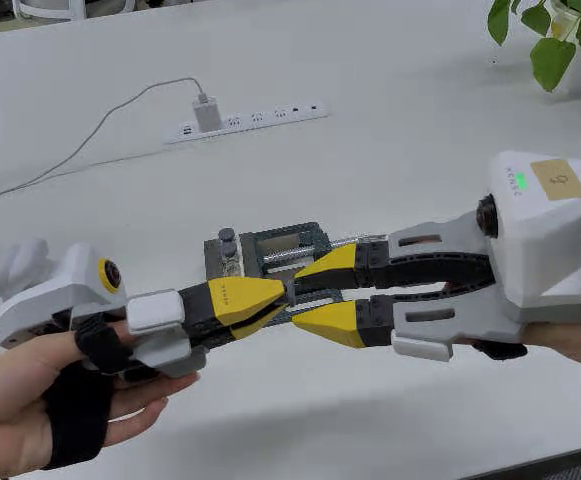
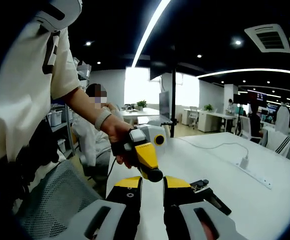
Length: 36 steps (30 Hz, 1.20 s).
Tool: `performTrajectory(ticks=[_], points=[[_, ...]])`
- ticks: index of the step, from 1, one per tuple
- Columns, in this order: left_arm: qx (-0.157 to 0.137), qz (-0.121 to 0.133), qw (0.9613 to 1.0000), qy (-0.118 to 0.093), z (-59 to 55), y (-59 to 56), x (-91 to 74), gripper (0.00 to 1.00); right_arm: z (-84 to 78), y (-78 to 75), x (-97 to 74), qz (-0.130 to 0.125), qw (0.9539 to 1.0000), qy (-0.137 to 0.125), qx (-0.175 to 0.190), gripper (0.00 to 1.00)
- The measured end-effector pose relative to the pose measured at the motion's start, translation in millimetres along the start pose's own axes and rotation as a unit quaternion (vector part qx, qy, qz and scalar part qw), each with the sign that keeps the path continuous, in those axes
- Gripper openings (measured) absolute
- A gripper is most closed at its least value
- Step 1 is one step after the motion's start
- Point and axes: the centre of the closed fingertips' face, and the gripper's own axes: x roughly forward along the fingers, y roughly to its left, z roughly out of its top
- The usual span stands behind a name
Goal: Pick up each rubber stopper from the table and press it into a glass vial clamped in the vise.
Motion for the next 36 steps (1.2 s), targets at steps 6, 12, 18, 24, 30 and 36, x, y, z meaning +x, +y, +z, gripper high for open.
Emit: performTrajectory(ticks=[6,12,18,24,30,36], points=[[-0.004,-0.004,1.0000,0.000,-0.3,-0.7,-0.9,0.04,2.5,0.9,0.4,0.003,1.0000,-0.002,0.003,0.12],[-0.008,-0.009,0.9999,-0.001,-1.1,-1.5,-0.6,0.04,4.0,1.5,-0.7,0.009,0.9999,-0.007,0.008,0.12],[-0.013,-0.018,0.9998,0.001,-2.8,-4.5,0.7,0.04,6.0,1.7,-3.4,0.013,0.9998,-0.010,0.011,0.11],[-0.014,-0.028,0.9995,0.000,-2.3,-8.7,4.5,0.04,10.3,-2.6,-6.4,0.007,0.9997,-0.016,0.015,0.07],[-0.013,-0.030,0.9994,0.006,-3.1,-9.6,5.6,0.04,10.7,-1.5,-8.1,0.016,0.9996,-0.013,0.019,0.07],[-0.018,-0.037,0.9990,0.021,-8.5,-10.7,5.0,0.04,11.5,3.0,-9.3,0.037,0.9987,-0.010,0.033,0.07]])
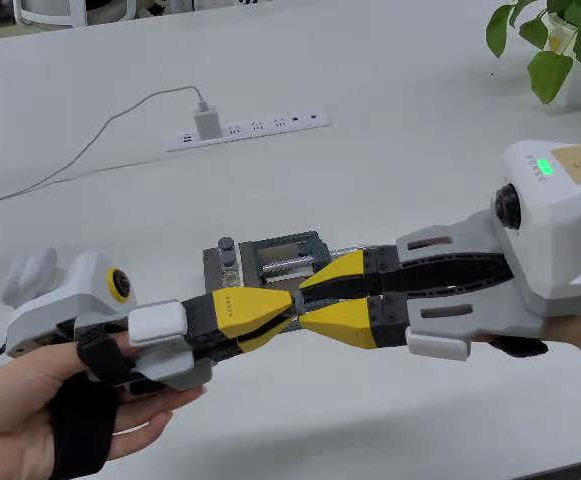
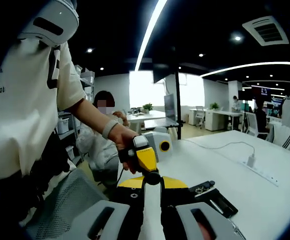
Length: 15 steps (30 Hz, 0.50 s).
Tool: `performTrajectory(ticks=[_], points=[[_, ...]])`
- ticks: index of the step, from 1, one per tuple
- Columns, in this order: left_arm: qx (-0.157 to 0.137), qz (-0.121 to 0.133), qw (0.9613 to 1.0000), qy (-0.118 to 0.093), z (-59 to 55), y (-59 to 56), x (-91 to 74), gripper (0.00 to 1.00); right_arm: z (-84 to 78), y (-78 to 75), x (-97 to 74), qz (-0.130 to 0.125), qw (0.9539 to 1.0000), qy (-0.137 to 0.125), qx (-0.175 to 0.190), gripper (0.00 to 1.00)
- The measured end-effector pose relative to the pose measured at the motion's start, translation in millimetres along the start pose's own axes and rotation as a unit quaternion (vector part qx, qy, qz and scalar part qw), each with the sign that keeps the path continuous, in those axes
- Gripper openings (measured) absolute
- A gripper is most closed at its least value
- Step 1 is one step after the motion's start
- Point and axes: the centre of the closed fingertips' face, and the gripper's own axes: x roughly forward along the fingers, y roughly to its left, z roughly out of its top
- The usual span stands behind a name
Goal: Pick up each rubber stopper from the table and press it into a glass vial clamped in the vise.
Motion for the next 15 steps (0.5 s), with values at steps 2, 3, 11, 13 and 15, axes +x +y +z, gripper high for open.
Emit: performTrajectory(ticks=[2,3,11,13,15], points=[[0.001,-0.001,1.0000,0.000,-0.3,-0.3,-0.1,0.04,0.4,-0.1,0.1,0.001,1.0000,0.000,0.007,0.06],[0.001,-0.002,1.0000,-0.001,0.0,-0.5,-0.1,0.04,0.8,0.2,0.2,0.001,0.9999,-0.001,0.010,0.06],[0.001,-0.006,1.0000,-0.003,0.4,-2.4,-1.6,0.04,2.9,1.4,1.0,0.004,0.9999,-0.005,0.012,0.05],[0.001,-0.007,1.0000,-0.003,-0.4,-2.7,-1.9,0.04,2.9,2.3,1.4,0.005,0.9999,-0.005,0.012,0.05],[0.010,-0.004,0.9999,0.000,-1.4,-1.6,-2.3,0.05,1.7,3.3,1.9,0.006,0.9999,-0.003,0.013,0.05]])
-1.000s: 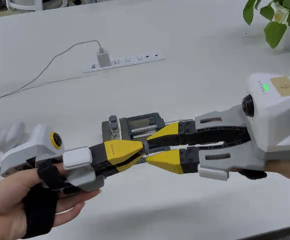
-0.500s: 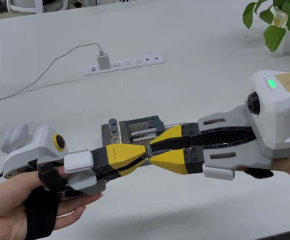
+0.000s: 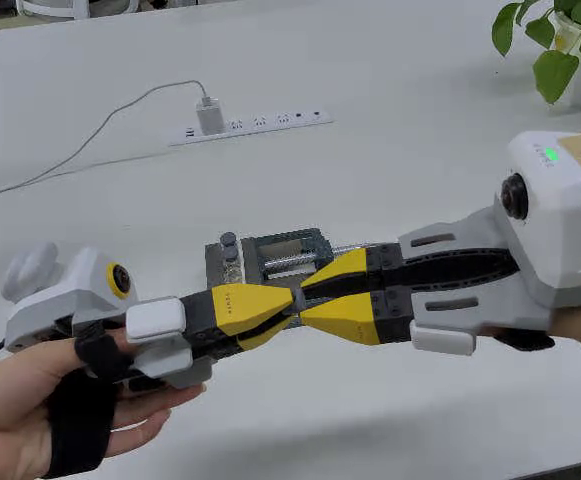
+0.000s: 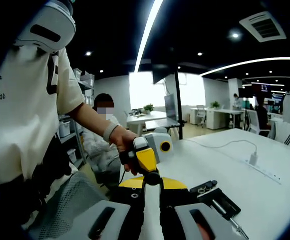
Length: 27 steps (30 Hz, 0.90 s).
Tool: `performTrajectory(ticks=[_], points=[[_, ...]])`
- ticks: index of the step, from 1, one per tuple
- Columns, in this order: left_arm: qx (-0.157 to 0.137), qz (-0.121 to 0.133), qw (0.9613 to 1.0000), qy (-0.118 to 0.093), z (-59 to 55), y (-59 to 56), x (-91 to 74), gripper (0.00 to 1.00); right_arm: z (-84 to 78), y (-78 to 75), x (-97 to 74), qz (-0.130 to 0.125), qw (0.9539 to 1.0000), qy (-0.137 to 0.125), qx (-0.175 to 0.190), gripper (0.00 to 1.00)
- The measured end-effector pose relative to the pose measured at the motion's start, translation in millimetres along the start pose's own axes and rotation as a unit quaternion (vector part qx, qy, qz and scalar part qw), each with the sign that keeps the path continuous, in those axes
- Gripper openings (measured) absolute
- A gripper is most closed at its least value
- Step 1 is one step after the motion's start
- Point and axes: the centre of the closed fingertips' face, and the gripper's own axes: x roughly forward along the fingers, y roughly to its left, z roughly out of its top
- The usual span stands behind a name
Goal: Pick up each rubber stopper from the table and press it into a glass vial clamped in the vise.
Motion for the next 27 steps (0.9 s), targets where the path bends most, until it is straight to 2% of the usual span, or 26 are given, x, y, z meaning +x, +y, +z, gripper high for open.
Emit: performTrajectory(ticks=[3,9,11,13,15,17,18,19,21,22,23,24,26,27], points=[[0.006,0.002,1.0000,0.003,-1.2,0.7,-1.1,0.05,-1.5,1.5,0.8,0.002,1.0000,0.003,0.001,0.05],[0.054,0.018,0.9983,0.003,-0.7,5.3,-3.7,0.06,-6.9,-1.7,3.3,-0.001,0.9999,0.010,0.005,0.05],[0.066,0.024,0.9975,0.005,-0.8,6.7,-4.5,0.12,-12.7,-5.5,3.1,-0.006,0.9996,0.022,0.015,0.05],[0.085,0.050,0.9951,0.010,-1.6,14.1,-6.9,0.25,-18.5,-7.4,2.5,-0.005,0.9993,0.029,0.024,0.05],[0.128,0.082,0.9881,0.022,-3.0,24.7,-10.0,0.34,-24.0,-9.1,1.9,-0.007,0.9986,0.037,0.037,0.05],[0.162,0.110,0.9803,0.026,-3.1,32.5,-12.7,0.48,-27.8,-9.1,1.9,-0.007,0.9981,0.042,0.044,0.05],[0.173,0.122,0.9770,0.025,-2.4,36.2,-13.9,0.54,-29.4,-9.0,1.7,-0.008,0.9977,0.046,0.049,0.05],[0.192,0.137,0.9715,0.025,-1.1,40.9,-16.0,0.62,-31.4,-8.5,1.8,-0.007,0.9969,0.050,0.060,0.05],[0.213,0.159,0.9636,0.029,0.1,47.8,-19.7,0.69,-32.7,-8.3,2.1,-0.007,0.9967,0.053,0.061,0.05],[0.232,0.180,0.9556,0.029,2.4,53.1,-23.0,0.72,-35.1,-8.8,2.2,-0.008,0.9961,0.058,0.067,0.05],[0.247,0.189,0.9499,0.033,3.2,55.6,-24.8,0.74,-36.3,-8.8,2.4,-0.007,0.9959,0.060,0.068,0.05],[0.266,0.204,0.9413,0.037,4.6,59.5,-27.9,0.76,-37.8,-9.3,2.7,-0.008,0.9957,0.062,0.068,0.05],[0.289,0.230,0.9283,0.044,6.9,66.2,-33.6,0.82,-40.3,-9.5,3.0,-0.007,0.9950,0.068,0.073,0.05],[0.305,0.247,0.9185,0.047,9.3,70.5,-37.8,0.84,-41.4,-9.8,3.4,-0.007,0.9946,0.070,0.076,0.05]])
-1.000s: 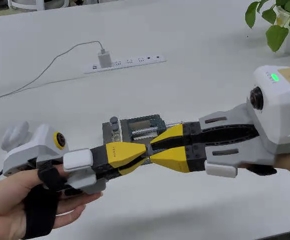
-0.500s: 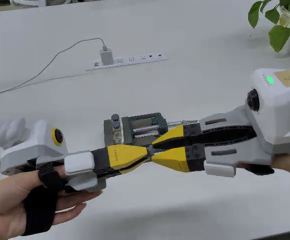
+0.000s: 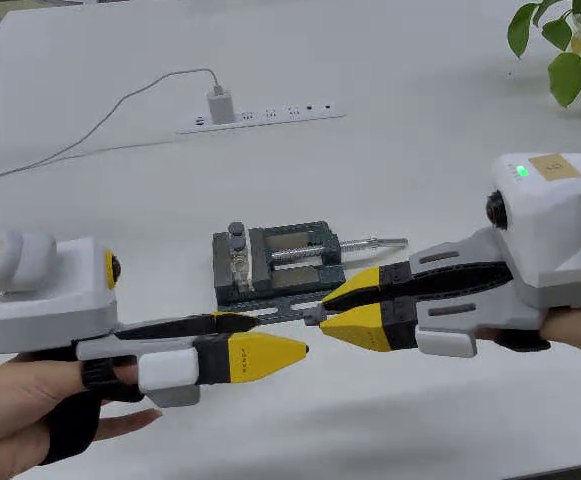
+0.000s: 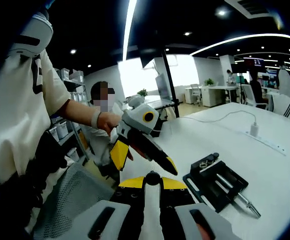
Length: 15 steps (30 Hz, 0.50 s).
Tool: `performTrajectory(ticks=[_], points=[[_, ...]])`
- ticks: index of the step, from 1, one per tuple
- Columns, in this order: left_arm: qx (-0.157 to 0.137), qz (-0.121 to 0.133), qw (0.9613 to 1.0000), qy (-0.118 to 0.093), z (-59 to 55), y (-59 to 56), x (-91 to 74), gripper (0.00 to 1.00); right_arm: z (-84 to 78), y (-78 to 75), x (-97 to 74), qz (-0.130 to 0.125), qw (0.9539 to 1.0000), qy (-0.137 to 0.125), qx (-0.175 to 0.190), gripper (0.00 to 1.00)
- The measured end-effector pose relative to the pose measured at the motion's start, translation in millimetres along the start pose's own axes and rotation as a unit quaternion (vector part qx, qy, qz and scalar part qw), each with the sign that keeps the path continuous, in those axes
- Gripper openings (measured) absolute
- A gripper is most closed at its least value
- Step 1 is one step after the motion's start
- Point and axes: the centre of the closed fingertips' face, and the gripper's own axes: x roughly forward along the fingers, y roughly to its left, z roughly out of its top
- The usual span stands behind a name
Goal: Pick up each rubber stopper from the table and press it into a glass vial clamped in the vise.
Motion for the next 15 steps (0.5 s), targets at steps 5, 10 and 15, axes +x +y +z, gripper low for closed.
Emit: performTrajectory(ticks=[5,10,15], points=[[0.067,0.059,0.9959,0.011,-2.0,18.5,-7.5,0.98,-5.2,-2.0,2.7,0.002,0.9999,0.011,0.008,0.05],[0.135,0.107,0.9845,0.035,-6.1,32.8,-17.9,0.99,-12.1,-2.6,5.4,0.008,0.9993,0.029,0.024,0.05],[0.198,0.155,0.9664,0.055,-8.5,46.4,-28.1,0.99,-22.7,-8.7,5.6,0.004,0.9979,0.062,0.020,0.05]])
